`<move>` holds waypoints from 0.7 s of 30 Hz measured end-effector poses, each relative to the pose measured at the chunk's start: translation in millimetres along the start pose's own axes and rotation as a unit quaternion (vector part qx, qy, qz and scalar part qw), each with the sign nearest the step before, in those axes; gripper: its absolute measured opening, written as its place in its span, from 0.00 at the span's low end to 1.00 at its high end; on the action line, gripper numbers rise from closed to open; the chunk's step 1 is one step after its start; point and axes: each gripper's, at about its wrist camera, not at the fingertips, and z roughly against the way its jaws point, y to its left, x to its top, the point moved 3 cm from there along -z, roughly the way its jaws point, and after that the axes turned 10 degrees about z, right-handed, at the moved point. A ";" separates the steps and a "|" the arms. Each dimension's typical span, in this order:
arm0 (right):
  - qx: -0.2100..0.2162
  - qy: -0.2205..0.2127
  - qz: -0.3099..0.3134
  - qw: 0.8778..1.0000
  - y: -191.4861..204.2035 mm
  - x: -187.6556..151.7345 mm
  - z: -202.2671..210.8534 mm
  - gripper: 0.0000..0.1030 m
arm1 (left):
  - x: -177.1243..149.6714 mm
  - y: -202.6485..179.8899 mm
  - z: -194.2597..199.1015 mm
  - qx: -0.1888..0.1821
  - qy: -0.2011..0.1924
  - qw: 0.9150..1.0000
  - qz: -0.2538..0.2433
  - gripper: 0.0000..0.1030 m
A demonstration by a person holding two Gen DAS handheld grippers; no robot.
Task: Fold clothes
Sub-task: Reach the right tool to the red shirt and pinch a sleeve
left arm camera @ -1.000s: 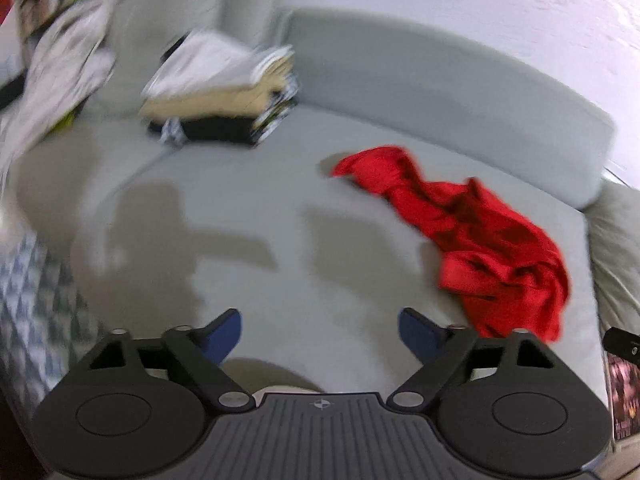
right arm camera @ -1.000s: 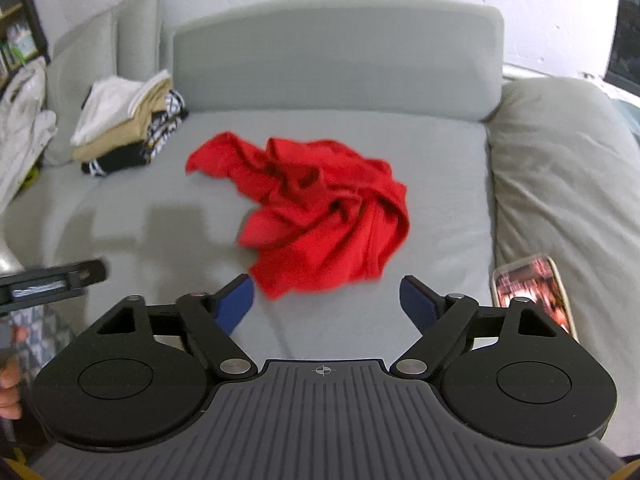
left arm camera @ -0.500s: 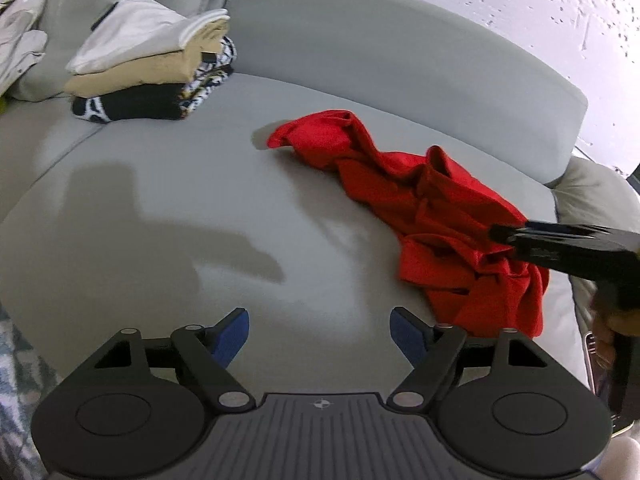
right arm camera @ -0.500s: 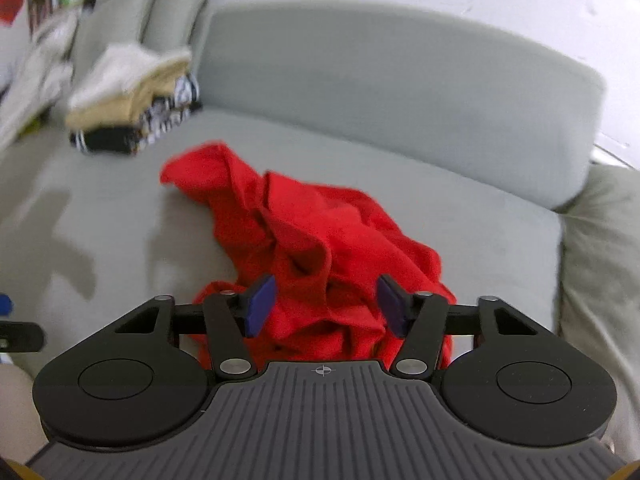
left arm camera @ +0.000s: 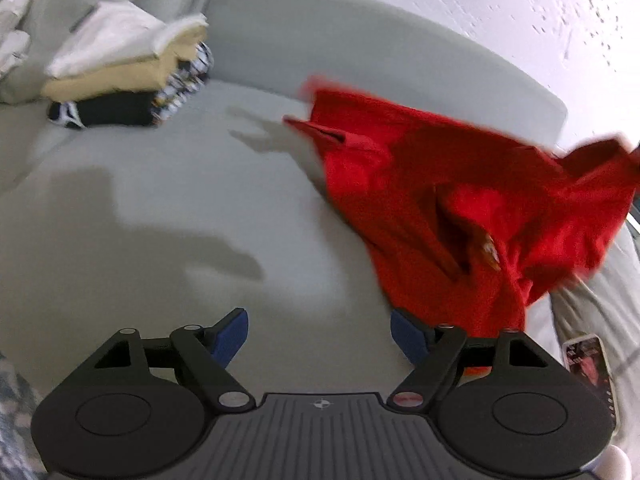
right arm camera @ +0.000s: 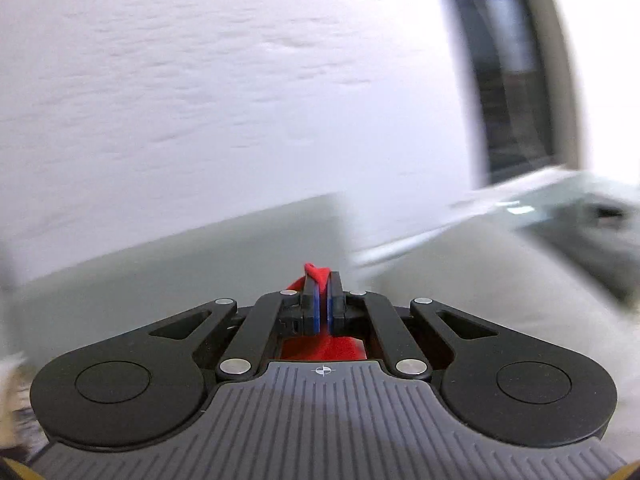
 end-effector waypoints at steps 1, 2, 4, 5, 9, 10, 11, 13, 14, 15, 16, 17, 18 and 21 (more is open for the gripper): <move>-0.012 0.043 0.011 0.999 -11.2 -6.7 -13.7 0.15 | -4.0 -4.9 -3.2 -0.005 0.009 1.000 -0.003 0.75; -0.019 0.084 0.019 0.996 -20.5 -15.7 -24.2 0.28 | -8.0 -9.8 -6.5 -0.010 0.018 1.000 -0.006 0.75; -0.015 0.165 0.030 0.986 -33.8 -40.7 -35.9 0.49 | -16.2 -17.0 -11.5 -0.017 0.033 0.999 -0.009 0.75; -0.007 0.193 0.034 0.981 -38.9 -53.0 -36.4 0.50 | -20.3 -19.5 -13.5 -0.020 0.040 0.999 -0.009 0.75; 0.095 0.241 -0.009 0.966 -52.5 -95.1 -6.7 0.57 | -32.2 -25.7 -21.1 -0.030 0.062 0.998 0.000 0.73; 0.128 0.257 -0.044 0.957 -56.1 -106.4 -1.5 0.56 | -34.3 -25.3 -21.4 -0.033 0.067 0.997 0.005 0.73; 0.154 0.272 -0.083 0.946 -61.0 -117.6 3.3 0.53 | -36.5 -26.7 -22.0 -0.038 0.070 0.997 0.007 0.71; 0.178 0.282 -0.134 0.933 -71.2 -133.5 8.2 0.45 | -41.0 -32.2 -21.8 -0.047 0.076 0.996 0.003 0.69; 0.171 0.275 -0.138 0.936 -76.9 -137.6 7.7 0.42 | -43.2 -36.0 -21.2 -0.051 0.078 0.996 -0.002 0.68; 0.154 0.264 -0.128 0.944 -81.1 -139.6 4.3 0.42 | -45.3 -39.7 -20.9 -0.054 0.079 0.995 -0.008 0.68; 0.136 0.256 -0.111 0.951 -86.0 -139.4 -2.2 0.42 | -46.5 -42.6 -21.5 -0.053 0.079 0.995 -0.015 0.68; 0.127 0.255 -0.096 0.954 -89.6 -139.3 -10.9 0.42 | -47.9 -45.3 -21.8 -0.051 0.078 0.995 -0.022 0.68; 0.122 0.260 -0.080 0.954 -91.1 -140.1 -21.3 0.42 | -49.7 -46.5 -20.7 -0.052 0.080 0.995 -0.025 0.68; 0.142 0.290 -0.038 0.946 -88.8 -149.2 -52.4 0.42 | -50.7 -46.7 -19.7 -0.057 0.100 0.993 -0.026 0.68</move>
